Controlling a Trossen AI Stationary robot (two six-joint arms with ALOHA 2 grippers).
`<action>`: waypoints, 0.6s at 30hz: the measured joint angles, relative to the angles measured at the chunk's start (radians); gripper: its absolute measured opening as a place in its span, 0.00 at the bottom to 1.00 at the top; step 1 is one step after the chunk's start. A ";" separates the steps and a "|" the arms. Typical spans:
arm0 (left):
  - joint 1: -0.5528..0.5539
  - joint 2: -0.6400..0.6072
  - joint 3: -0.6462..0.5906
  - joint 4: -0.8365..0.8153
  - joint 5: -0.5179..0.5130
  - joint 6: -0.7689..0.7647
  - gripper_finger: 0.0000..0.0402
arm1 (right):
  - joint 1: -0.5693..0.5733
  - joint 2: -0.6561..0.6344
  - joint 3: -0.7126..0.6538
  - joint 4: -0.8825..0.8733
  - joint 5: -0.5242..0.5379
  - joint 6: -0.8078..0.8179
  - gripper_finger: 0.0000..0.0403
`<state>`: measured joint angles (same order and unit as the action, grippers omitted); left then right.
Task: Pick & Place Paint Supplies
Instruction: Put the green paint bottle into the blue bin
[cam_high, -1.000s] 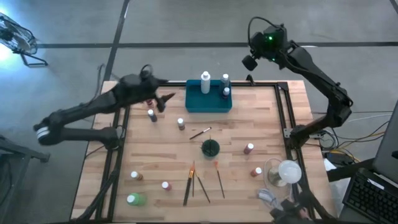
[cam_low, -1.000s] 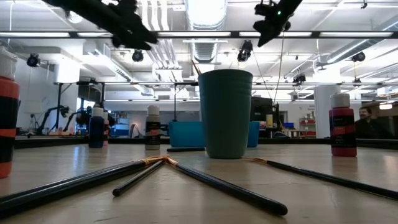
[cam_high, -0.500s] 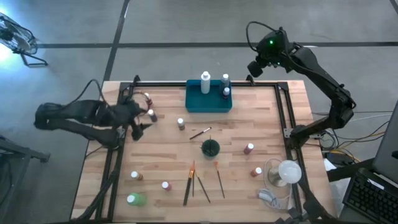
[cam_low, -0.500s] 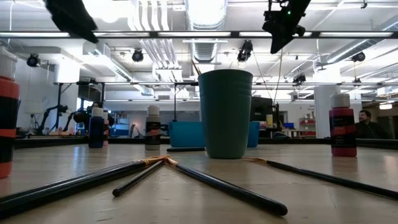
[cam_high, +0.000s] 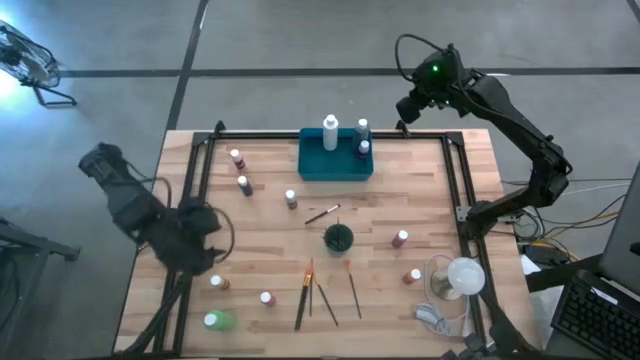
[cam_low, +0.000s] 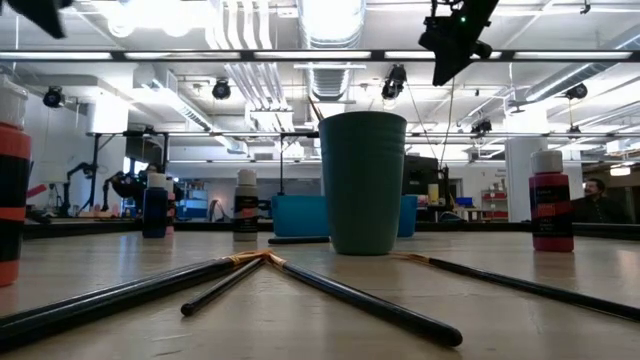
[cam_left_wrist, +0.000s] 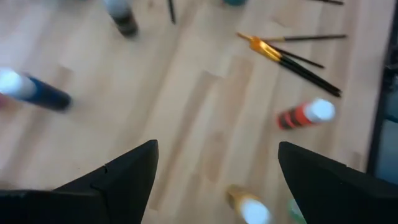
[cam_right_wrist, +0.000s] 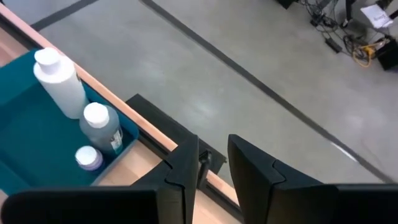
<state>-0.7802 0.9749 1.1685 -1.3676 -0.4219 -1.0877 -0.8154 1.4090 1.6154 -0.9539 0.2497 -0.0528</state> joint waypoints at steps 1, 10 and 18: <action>-0.042 0.009 -0.001 -0.003 0.001 -0.052 0.83 | 0.000 0.000 0.000 0.000 0.000 0.008 0.20; -0.373 0.117 0.010 -0.004 0.043 -0.526 0.83 | 0.000 0.000 -0.005 0.001 0.002 0.078 0.15; -0.531 0.245 0.032 -0.001 0.043 -0.830 0.83 | 0.000 0.000 -0.015 0.002 0.004 0.080 0.19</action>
<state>-1.3111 1.2195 1.2001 -1.3688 -0.3786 -1.9181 -0.8154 1.4090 1.6005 -0.9523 0.2535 0.0273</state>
